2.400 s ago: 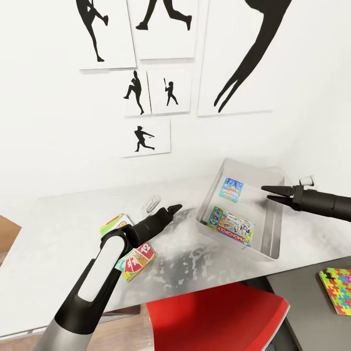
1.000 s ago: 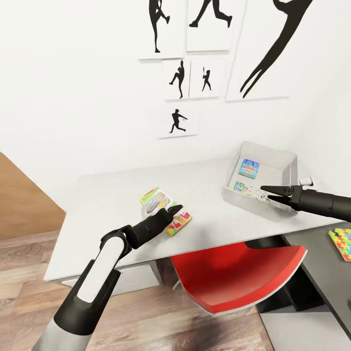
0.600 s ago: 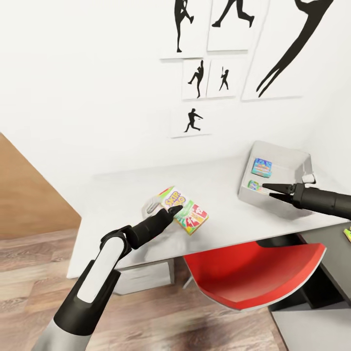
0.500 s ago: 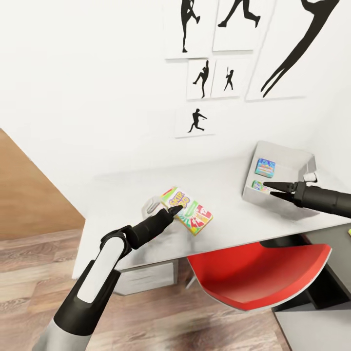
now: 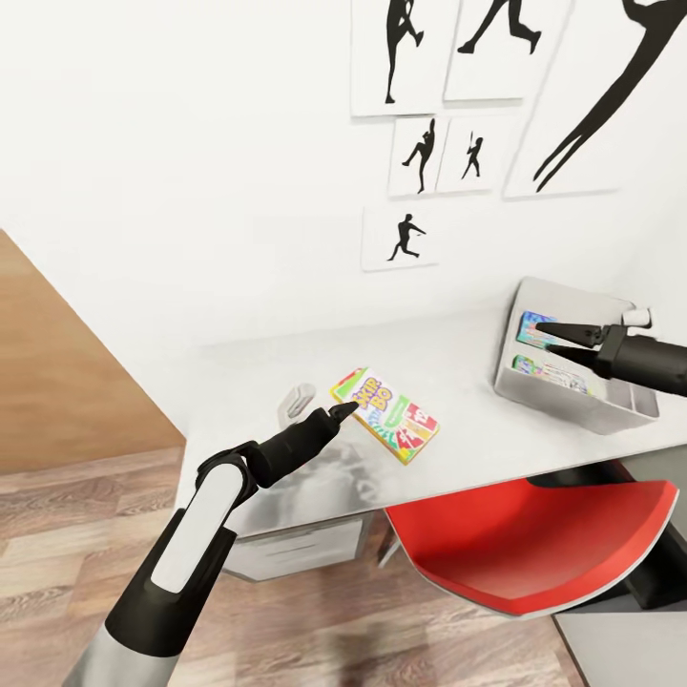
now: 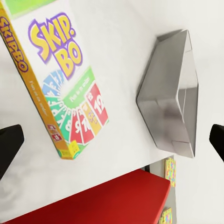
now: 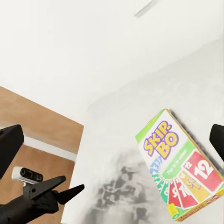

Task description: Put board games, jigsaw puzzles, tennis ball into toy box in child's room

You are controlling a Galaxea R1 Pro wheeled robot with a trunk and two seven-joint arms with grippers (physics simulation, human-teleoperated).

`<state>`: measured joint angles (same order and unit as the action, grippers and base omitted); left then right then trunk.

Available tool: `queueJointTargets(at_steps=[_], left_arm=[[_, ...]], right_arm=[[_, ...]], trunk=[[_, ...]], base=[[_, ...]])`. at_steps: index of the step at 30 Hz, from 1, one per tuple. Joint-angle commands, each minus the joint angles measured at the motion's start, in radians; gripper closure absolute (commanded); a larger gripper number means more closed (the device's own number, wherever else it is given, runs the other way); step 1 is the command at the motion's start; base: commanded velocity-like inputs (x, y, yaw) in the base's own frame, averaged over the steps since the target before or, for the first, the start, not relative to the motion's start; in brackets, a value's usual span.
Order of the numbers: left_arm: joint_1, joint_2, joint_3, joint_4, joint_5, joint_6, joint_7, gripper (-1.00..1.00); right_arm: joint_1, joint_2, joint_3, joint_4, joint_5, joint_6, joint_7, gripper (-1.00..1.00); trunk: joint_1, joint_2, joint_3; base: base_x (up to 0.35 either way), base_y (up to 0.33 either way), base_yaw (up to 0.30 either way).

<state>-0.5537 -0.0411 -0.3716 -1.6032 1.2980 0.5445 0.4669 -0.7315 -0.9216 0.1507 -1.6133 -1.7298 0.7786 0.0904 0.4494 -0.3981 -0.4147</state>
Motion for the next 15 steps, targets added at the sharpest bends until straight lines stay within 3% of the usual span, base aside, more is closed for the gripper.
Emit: queueJointTargets(at_steps=[1, 7, 9, 12, 14, 15], left_arm=[[-0.001, 0.000, 0.000, -0.001, 0.010, 0.001, 0.010, -1.00], [-0.001, 0.000, 0.000, -0.001, 0.010, 0.001, 0.010, -1.00], [-0.001, 0.001, 0.000, -0.001, 0.010, 0.001, 0.010, -1.00], [-0.001, 0.001, 0.001, -0.001, 0.010, 0.001, 0.010, -1.00], [-0.001, 0.001, 0.001, -0.001, 0.010, 0.001, 0.010, -1.00], [-0.001, 0.001, 0.001, -0.001, 0.010, 0.001, 0.010, -1.00]], right_arm=[[-0.006, 0.006, 0.000, 0.001, 0.007, 0.002, -0.002, -1.00], [-0.012, 0.041, -0.001, 0.001, 0.027, 0.007, -0.053, -1.00], [-0.012, 0.080, 0.004, 0.001, 0.054, 0.011, -0.102, -1.00], [-0.012, 0.102, 0.009, 0.001, 0.071, 0.013, -0.125, -1.00], [-0.011, 0.148, 0.023, 0.002, 0.110, 0.020, -0.164, -1.00], [-0.011, 0.148, 0.023, 0.002, 0.110, 0.020, -0.164, -1.00]], trunk=[[0.001, -0.002, -0.002], [0.001, -0.002, -0.002], [0.001, -0.002, -0.002], [0.001, -0.002, -0.002], [0.001, -0.002, -0.002], [0.001, -0.002, -0.002]], base=[[0.007, 0.042, 0.000], [0.007, 0.034, 0.000], [0.035, 0.087, 0.000], [0.055, 0.128, 0.000], [0.076, 0.176, 0.000], [0.080, 0.186, 0.000]])
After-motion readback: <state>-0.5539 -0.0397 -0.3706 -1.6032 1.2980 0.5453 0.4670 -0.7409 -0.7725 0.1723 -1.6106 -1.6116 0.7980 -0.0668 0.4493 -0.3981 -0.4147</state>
